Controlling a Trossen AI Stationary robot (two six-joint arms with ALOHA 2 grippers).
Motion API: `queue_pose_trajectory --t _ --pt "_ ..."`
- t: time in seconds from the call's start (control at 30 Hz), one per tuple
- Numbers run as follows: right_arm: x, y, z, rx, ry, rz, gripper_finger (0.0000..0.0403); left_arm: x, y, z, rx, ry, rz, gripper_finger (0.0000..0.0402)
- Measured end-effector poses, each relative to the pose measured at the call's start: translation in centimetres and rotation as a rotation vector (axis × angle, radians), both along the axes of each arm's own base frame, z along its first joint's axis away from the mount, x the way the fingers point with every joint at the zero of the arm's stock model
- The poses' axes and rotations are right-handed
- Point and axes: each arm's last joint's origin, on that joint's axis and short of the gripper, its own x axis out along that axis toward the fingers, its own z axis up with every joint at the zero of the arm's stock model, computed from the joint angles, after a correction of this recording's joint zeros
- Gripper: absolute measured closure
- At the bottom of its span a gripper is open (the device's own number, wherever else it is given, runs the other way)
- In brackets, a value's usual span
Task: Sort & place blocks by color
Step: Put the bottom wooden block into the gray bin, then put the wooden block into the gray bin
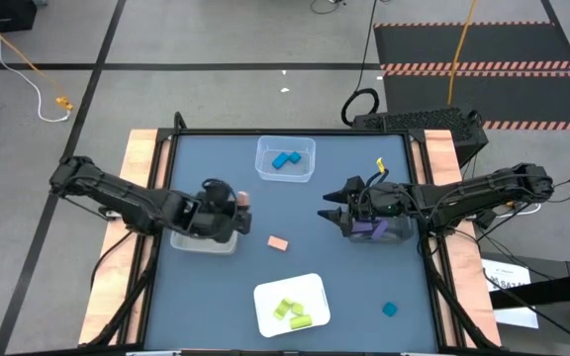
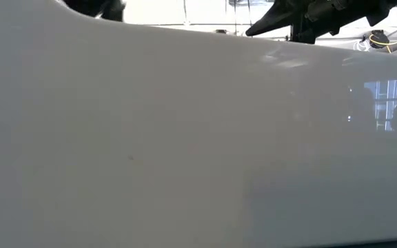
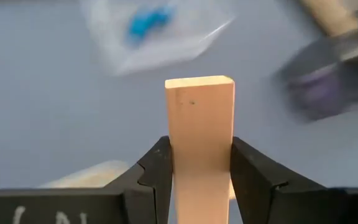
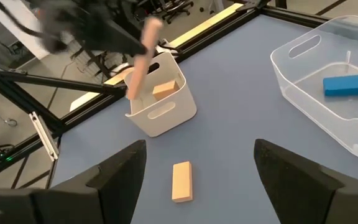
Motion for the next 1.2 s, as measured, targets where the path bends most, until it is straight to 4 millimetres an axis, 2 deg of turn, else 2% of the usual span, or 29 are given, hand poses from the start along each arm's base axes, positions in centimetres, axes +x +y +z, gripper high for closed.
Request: queue_pose_trajectory --t 0.13,0.3,0.43,0.6,0.67,0.83,0.93,1.07,1.2 --pt "0.0 0.0 0.0 0.000 0.000 0.000 0.0117 -2.0 0.4 -1.2 -0.117 0.192 0.110 0.0276" --pt "0.0 0.0 0.0 0.000 0.000 0.000 0.0117 -3.9 1.1 -1.7 -0.101 0.387 0.182 0.0276" --pt "0.0 0.0 0.0 0.000 0.000 0.000 0.0117 -4.5 1.6 -1.8 -0.129 0.482 0.195 0.0276" --pt "0.0 0.0 0.0 0.001 0.000 0.000 0.0117 -4.5 1.6 -1.9 -0.142 0.535 0.119 0.0275" --pt "0.0 0.0 0.0 0.000 0.000 0.000 0.0117 -4.5 1.6 -1.9 -0.138 0.547 0.099 0.0243" --pt "0.0 0.0 0.0 0.001 0.000 0.000 0.0117 -4.5 1.6 -1.9 -0.133 0.552 0.086 0.0120" --pt "0.0 0.0 0.0 0.001 0.000 0.000 0.0117 -4.4 1.6 -1.9 -0.134 0.550 0.085 0.0077" --pt "0.0 0.0 0.0 0.001 0.000 0.000 0.0117 -4.3 1.9 -1.9 -0.124 0.555 0.056 0.0060" --pt "0.0 0.0 0.0 0.001 0.000 0.000 0.0117 -3.3 2.1 -1.8 -0.085 0.536 -0.081 0.0079"
